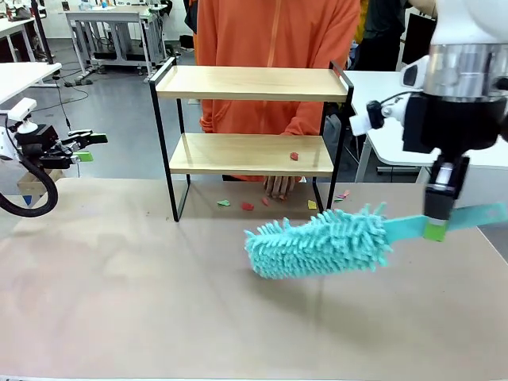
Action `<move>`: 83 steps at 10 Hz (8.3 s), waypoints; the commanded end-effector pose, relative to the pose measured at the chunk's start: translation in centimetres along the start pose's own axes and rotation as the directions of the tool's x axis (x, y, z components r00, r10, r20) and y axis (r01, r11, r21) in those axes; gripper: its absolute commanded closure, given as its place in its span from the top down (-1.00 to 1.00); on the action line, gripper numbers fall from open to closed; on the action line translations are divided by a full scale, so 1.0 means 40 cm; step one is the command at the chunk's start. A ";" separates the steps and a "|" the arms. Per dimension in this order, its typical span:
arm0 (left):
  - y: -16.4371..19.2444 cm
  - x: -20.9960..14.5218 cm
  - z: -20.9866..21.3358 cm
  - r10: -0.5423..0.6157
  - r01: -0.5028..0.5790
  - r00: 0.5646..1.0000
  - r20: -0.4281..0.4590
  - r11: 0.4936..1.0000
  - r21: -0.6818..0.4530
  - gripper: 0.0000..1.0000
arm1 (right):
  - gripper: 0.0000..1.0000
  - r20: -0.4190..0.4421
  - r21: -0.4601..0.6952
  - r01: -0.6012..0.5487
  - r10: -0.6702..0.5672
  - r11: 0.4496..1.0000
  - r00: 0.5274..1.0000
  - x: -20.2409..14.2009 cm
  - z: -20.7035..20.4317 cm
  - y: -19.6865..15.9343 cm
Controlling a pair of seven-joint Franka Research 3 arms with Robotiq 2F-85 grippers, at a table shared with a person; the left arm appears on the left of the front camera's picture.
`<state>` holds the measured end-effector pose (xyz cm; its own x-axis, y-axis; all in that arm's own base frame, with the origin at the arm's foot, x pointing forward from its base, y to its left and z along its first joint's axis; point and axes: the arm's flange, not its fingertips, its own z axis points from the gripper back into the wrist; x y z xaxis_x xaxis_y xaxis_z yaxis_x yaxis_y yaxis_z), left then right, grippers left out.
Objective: Clean the shelf.
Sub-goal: Clean the specific section of the Shelf indicated by the human with the Duster.
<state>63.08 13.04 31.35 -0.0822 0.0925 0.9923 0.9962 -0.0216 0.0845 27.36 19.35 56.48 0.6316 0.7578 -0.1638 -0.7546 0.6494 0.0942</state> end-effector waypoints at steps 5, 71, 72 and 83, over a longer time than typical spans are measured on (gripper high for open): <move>0.001 0.007 -0.003 -0.006 0.006 1.000 0.004 1.000 -0.003 1.00 | -0.74 0.165 0.101 0.276 -0.290 0.956 0.943 0.267 0.020 0.192; 0.001 0.007 -0.003 -0.006 0.006 1.000 0.004 1.000 -0.003 1.00 | -0.74 0.226 0.069 0.893 -0.879 0.445 0.420 0.657 -0.519 -0.102; 0.001 0.007 -0.003 -0.006 0.006 1.000 0.004 1.000 -0.003 1.00 | -0.74 0.200 0.037 0.905 -0.891 0.423 0.408 0.627 -0.522 -0.131; 0.001 0.007 -0.003 -0.006 0.006 1.000 0.004 1.000 -0.003 1.00 | -0.74 0.303 -0.013 0.870 -0.827 0.493 0.473 0.494 -0.482 -0.154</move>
<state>63.08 13.05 31.31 -0.0817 0.0926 0.9923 0.9962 -0.0214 0.0840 42.58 30.74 32.77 0.9679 -0.2346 0.0905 0.2458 0.9587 -0.1435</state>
